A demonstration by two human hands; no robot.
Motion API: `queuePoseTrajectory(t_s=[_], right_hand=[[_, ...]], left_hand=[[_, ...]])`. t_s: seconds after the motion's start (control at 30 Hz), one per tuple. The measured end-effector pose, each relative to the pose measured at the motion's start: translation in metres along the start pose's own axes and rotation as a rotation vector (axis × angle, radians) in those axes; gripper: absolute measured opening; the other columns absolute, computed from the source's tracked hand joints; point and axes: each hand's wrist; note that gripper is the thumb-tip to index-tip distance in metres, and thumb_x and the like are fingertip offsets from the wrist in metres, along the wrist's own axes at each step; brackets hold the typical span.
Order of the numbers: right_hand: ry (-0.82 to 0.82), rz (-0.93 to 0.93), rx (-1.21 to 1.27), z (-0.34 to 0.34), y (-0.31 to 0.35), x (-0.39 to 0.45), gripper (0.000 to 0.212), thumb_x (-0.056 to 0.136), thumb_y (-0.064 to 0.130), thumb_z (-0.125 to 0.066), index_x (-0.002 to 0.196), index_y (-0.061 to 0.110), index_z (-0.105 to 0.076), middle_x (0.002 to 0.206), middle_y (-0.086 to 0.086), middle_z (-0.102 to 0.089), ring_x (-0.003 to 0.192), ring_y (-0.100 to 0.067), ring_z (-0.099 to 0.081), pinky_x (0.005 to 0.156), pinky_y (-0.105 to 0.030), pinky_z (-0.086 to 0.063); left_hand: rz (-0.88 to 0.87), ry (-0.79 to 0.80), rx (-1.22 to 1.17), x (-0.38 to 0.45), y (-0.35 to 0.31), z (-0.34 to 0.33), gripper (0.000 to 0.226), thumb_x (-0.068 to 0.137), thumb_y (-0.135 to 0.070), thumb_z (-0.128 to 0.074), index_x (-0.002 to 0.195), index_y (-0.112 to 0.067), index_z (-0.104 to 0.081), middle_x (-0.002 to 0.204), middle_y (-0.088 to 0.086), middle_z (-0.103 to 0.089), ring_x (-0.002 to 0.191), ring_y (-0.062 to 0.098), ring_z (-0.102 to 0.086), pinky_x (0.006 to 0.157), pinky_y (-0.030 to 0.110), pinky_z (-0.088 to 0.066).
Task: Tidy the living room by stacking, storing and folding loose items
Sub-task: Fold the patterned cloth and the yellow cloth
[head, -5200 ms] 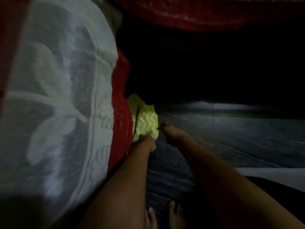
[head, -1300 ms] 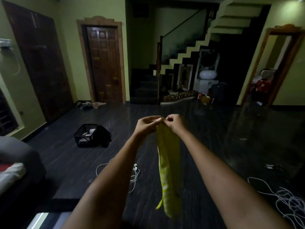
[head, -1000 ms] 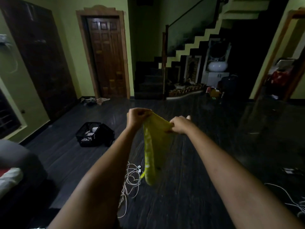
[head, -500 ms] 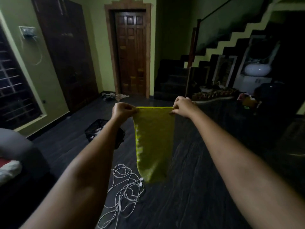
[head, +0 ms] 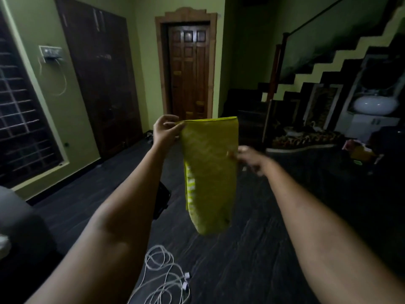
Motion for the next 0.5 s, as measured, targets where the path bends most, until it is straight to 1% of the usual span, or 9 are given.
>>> queuePoseTrajectory(t_s=[0.07,0.1,0.13,0.2,0.27,0.3,0.37,0.43,0.5], right_hand=[[0.097,-0.083,0.017,-0.008,-0.019,0.035,0.031,0.089,0.013,-0.065,0.118,0.005,-0.06,0.101,-0.006,-0.069,0.073,-0.008,-0.069,0.065,-0.026,-0.058],[0.081,-0.092,0.077,-0.013,-0.024,0.043,0.02,0.089,0.009,-0.063,0.109,0.007,-0.064,0.092,-0.005,-0.071,0.066,-0.008,-0.069,0.057,-0.024,-0.057],[0.063,-0.088,0.161,-0.016,-0.025,0.067,0.013,0.089,0.01,-0.063,0.102,0.011,-0.065,0.084,-0.003,-0.072,0.063,-0.01,-0.069,0.053,-0.024,-0.056],[0.053,-0.068,0.315,-0.018,-0.022,0.106,0.009,0.088,0.012,-0.064,0.096,0.014,-0.067,0.082,-0.004,-0.073,0.067,-0.016,-0.07,0.058,-0.03,-0.058],[0.038,-0.073,0.376,-0.02,-0.019,0.152,0.009,0.089,0.013,-0.063,0.098,0.011,-0.066,0.083,-0.006,-0.074,0.07,-0.018,-0.07,0.062,-0.032,-0.059],[0.019,-0.101,0.361,-0.021,-0.022,0.17,0.008,0.091,0.013,-0.062,0.098,0.01,-0.065,0.083,-0.006,-0.073,0.069,-0.017,-0.07,0.061,-0.032,-0.059],[-0.028,-0.153,0.214,-0.022,-0.034,0.206,0.007,0.095,0.014,-0.056,0.1,0.008,-0.059,0.087,-0.006,-0.07,0.07,-0.015,-0.066,0.06,-0.031,-0.057],[-0.061,-0.189,0.006,-0.021,-0.043,0.235,0.007,0.099,0.018,-0.05,0.099,0.013,-0.054,0.087,-0.004,-0.062,0.07,-0.013,-0.058,0.057,-0.029,-0.051],[-0.119,-0.164,-0.132,-0.02,-0.046,0.262,0.015,0.1,0.021,-0.048,0.087,0.014,-0.051,0.076,-0.001,-0.052,0.067,-0.016,-0.052,0.048,-0.022,-0.045]], left_hand=[[0.082,-0.134,-0.125,0.04,0.013,-0.006,0.025,0.083,-0.019,-0.073,0.103,-0.012,-0.06,0.083,0.006,-0.062,0.058,0.012,-0.06,0.044,0.02,-0.048],[0.194,-0.149,-0.248,0.044,0.017,-0.007,0.032,0.088,-0.027,-0.067,0.111,-0.006,-0.059,0.081,0.007,-0.062,0.053,0.011,-0.061,0.043,0.019,-0.048],[0.353,-0.07,-0.391,0.058,0.029,-0.011,0.044,0.093,-0.042,-0.056,0.115,-0.004,-0.059,0.077,0.009,-0.064,0.053,0.013,-0.063,0.045,0.022,-0.05],[0.649,0.21,-0.484,0.066,0.071,-0.015,0.082,0.082,-0.08,-0.03,0.107,-0.011,-0.067,0.086,0.014,-0.073,0.077,0.027,-0.069,0.067,0.037,-0.055],[0.901,0.426,-0.267,0.076,0.123,-0.018,0.117,0.048,-0.103,-0.024,0.108,-0.015,-0.072,0.108,0.016,-0.07,0.103,0.036,-0.064,0.09,0.05,-0.049],[0.966,0.467,-0.176,0.083,0.144,-0.02,0.12,0.041,-0.105,-0.027,0.106,-0.015,-0.073,0.11,0.015,-0.07,0.105,0.035,-0.063,0.092,0.048,-0.048],[0.913,0.427,-0.08,0.111,0.176,-0.023,0.087,0.066,-0.091,-0.04,0.093,-0.015,-0.074,0.095,0.008,-0.071,0.085,0.024,-0.066,0.079,0.032,-0.051],[0.834,0.333,0.011,0.137,0.179,-0.026,0.047,0.079,-0.059,-0.062,0.09,-0.014,-0.072,0.089,0.006,-0.062,0.07,0.016,-0.059,0.066,0.027,-0.048],[0.735,0.273,0.16,0.16,0.182,-0.03,0.034,0.085,-0.045,-0.067,0.089,-0.012,-0.068,0.083,0.009,-0.055,0.062,0.016,-0.052,0.058,0.026,-0.046]])
Point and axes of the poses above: each hand's wrist, its own x-axis towards the middle knuckle, its own z-axis out of the back of the hand, y = z × x
